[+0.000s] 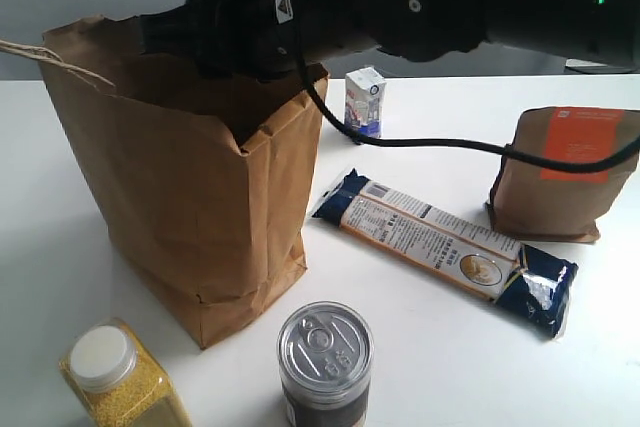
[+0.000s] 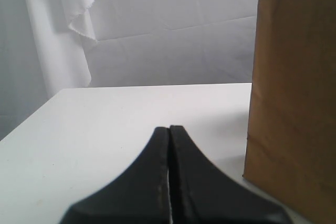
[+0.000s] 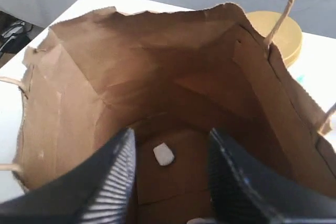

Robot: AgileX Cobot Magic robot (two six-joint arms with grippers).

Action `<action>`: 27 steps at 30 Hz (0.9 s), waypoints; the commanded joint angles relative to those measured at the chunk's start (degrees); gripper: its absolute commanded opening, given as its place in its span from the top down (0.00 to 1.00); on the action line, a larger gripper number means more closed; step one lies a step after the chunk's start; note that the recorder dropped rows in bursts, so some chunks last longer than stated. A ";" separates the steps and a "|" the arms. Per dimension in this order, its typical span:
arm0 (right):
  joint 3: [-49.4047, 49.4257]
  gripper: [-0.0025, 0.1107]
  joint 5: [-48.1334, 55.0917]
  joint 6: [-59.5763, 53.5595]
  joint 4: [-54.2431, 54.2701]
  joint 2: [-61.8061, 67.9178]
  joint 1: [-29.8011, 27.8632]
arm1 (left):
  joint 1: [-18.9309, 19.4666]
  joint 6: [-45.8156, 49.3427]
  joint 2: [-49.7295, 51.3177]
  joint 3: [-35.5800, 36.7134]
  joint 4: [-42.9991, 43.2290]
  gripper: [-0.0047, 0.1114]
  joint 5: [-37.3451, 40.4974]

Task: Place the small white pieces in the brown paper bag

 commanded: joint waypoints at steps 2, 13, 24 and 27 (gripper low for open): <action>-0.44 0.90 3.66 -0.68 -0.09 -4.94 1.00 | -0.45 -0.22 -0.20 0.20 0.21 0.96 -0.31; 13.85 0.98 5.65 0.85 -3.24 -20.91 -1.67 | -0.45 -0.22 -0.20 0.20 0.21 0.96 -0.31; 47.14 0.98 -13.32 -10.87 -2.47 -46.52 -26.49 | -0.45 -0.22 -0.20 0.20 0.21 0.96 -0.31; 54.11 0.98 -18.51 -13.84 -1.43 -52.15 -32.81 | -0.45 -0.22 -0.20 0.20 0.21 0.96 -0.31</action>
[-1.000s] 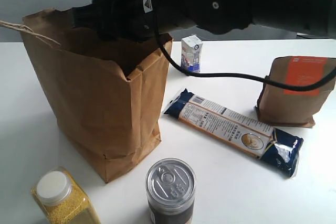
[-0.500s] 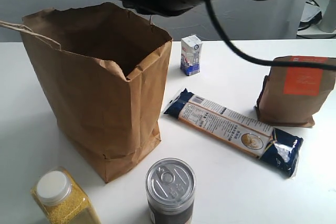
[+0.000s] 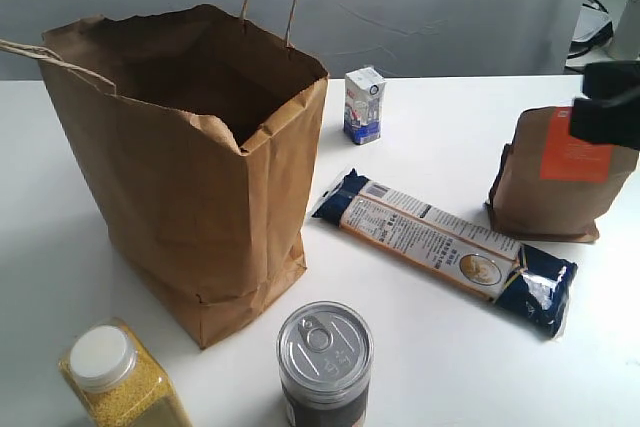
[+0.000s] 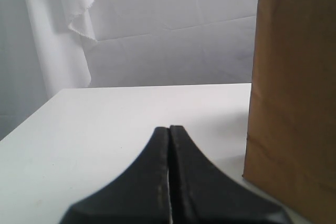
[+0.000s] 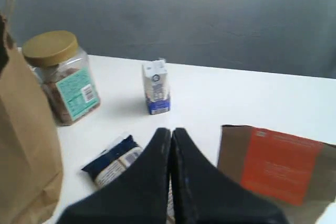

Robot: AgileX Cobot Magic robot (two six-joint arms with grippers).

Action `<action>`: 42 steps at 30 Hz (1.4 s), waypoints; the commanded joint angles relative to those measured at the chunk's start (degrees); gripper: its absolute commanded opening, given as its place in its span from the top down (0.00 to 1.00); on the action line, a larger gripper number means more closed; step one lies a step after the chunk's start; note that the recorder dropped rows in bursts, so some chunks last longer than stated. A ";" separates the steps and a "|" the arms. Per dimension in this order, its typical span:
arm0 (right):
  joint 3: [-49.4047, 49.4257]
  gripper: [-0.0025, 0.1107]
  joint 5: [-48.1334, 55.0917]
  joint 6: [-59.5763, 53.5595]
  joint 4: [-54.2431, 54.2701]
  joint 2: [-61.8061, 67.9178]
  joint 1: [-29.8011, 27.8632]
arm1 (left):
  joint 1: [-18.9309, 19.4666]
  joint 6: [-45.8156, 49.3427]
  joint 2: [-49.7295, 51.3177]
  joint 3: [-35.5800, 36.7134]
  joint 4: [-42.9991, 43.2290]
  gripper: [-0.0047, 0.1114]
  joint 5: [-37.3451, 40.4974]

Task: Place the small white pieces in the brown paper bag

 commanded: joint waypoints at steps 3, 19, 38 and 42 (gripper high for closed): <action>16.38 0.98 -15.60 -9.30 5.31 -12.13 -11.28 | -0.45 -0.22 -0.20 0.20 0.21 0.96 -0.31; 35.63 0.98 -25.86 -28.35 23.50 -41.24 -13.08 | -0.45 -0.22 -0.20 0.20 0.21 0.96 -0.31; 35.63 0.98 -9.70 -19.28 13.02 -51.42 -13.08 | -0.45 -0.22 -0.20 0.20 0.21 0.96 -0.31; 35.63 0.98 -8.67 -18.87 13.02 -51.42 -13.08 | -0.45 -0.22 -0.20 0.20 0.21 0.96 -0.31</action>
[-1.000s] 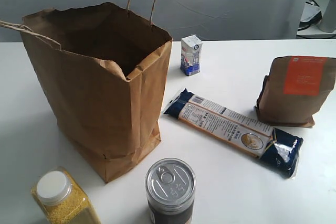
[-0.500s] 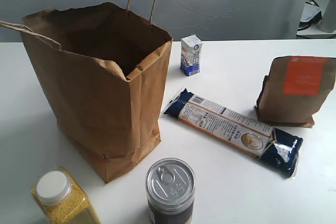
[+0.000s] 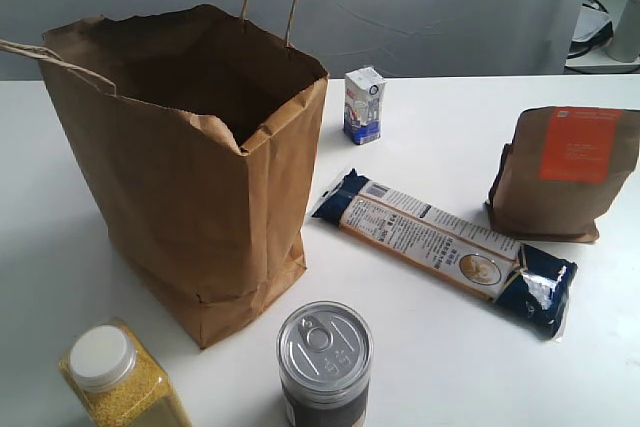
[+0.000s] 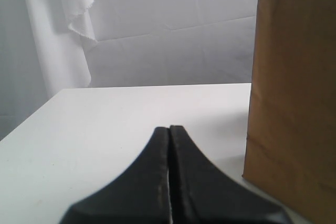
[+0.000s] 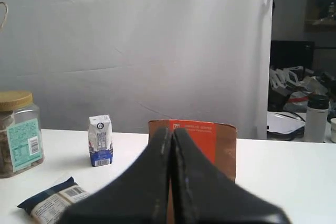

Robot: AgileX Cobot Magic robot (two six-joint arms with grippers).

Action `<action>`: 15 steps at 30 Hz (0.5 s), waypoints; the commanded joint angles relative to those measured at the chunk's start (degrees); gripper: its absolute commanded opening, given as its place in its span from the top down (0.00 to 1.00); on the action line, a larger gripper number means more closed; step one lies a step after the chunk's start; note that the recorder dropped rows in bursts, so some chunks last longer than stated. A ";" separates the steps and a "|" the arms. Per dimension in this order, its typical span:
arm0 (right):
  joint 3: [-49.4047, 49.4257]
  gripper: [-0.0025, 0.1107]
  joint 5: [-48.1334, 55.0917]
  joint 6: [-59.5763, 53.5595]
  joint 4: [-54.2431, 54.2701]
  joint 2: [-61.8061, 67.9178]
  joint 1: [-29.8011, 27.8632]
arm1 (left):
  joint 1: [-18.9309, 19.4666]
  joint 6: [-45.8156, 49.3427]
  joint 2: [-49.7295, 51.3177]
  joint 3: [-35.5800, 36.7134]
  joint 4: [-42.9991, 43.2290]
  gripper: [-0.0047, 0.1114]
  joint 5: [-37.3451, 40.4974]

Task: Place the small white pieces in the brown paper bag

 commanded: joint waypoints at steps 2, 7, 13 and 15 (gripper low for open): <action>0.16 0.98 2.64 1.35 0.22 -0.29 -0.43 | -0.45 -0.22 -0.20 0.20 0.21 0.96 -0.31; 0.16 0.98 2.90 1.35 1.75 -0.29 -0.43 | -0.45 -0.22 -0.20 0.20 0.21 0.96 -0.31; 0.16 0.98 2.90 1.35 1.75 -0.29 -0.43 | -0.45 -0.22 -0.20 0.20 0.21 0.96 -0.31; 0.16 0.98 2.90 1.35 1.75 -0.29 -0.43 | -0.45 -0.22 -0.20 0.20 0.21 0.96 -0.31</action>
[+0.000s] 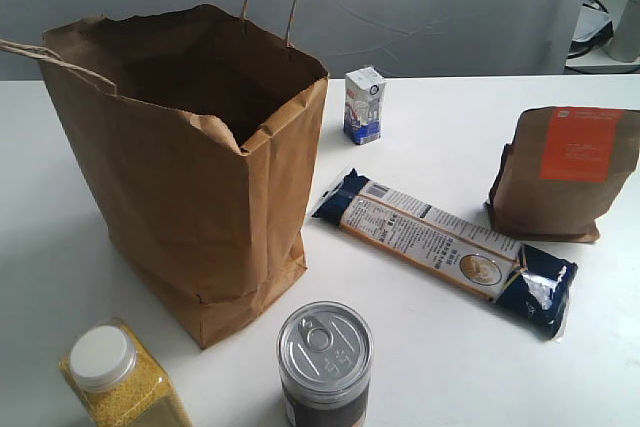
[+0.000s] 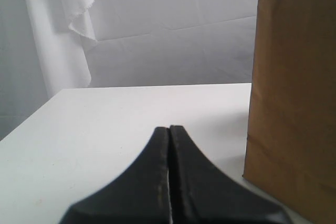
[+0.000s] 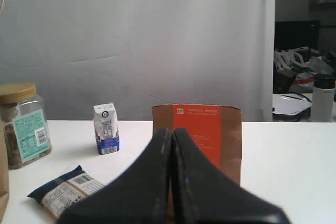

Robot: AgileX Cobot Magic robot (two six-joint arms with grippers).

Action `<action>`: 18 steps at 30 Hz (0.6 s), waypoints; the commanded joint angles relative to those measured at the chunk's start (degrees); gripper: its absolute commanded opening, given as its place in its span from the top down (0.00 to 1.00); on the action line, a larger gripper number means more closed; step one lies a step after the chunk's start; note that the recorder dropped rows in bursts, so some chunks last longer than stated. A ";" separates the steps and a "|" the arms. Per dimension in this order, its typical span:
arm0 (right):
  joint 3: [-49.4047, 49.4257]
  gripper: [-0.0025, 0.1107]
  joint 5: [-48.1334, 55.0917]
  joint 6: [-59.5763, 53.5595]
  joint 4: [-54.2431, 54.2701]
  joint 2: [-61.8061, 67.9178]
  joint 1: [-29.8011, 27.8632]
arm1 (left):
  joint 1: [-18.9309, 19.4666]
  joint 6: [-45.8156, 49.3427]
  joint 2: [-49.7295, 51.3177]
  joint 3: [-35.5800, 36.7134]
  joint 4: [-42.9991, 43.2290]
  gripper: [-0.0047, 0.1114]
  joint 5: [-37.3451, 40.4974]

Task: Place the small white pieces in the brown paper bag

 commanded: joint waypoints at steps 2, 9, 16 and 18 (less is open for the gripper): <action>0.16 0.98 0.25 0.00 0.26 -0.29 -0.43 | -0.45 -0.22 -0.20 0.20 0.21 0.96 -0.31; 0.16 0.98 0.25 0.00 0.26 -0.29 -0.54 | -0.45 -0.22 -0.20 0.20 0.21 0.96 -0.31; 0.16 0.98 0.25 0.00 0.26 -0.29 -4.46 | -0.45 -0.22 -0.20 0.20 0.21 0.96 -0.31; 0.16 0.98 0.25 0.00 0.26 -0.29 -5.39 | -0.45 -0.22 -0.20 0.20 0.21 0.96 -0.31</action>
